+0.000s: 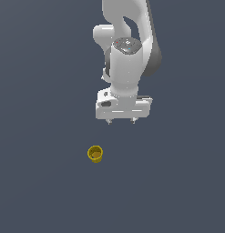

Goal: Pick up the object and move it to a goal position.

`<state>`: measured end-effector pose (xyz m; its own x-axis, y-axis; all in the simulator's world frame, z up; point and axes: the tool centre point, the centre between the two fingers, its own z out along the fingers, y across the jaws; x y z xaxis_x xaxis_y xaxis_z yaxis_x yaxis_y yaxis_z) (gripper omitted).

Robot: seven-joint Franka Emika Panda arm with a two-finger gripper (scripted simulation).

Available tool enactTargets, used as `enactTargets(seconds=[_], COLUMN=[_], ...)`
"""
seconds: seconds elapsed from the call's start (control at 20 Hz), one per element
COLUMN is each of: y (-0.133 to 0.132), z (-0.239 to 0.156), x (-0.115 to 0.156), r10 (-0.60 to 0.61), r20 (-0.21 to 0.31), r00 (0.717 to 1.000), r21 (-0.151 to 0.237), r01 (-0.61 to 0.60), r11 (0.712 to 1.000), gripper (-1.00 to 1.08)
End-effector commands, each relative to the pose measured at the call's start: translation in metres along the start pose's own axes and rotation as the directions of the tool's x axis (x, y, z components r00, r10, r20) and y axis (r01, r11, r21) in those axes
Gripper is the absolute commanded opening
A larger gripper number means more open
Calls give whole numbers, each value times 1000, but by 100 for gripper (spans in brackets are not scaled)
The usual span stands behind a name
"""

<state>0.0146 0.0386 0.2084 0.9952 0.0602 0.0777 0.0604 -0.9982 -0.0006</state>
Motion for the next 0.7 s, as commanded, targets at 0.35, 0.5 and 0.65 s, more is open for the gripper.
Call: enactTargets(seconds=[0.35,0.5,0.65], y=[26,42,61], z=[24,38,55], x=[19,29,39], r10=[113,176,249], r20=[19,29,40], r00=[993,984,968], r21=[1,-1,-6], r01=[-113,-176,-249], r11=[994,984,968], gripper=[100,100,100])
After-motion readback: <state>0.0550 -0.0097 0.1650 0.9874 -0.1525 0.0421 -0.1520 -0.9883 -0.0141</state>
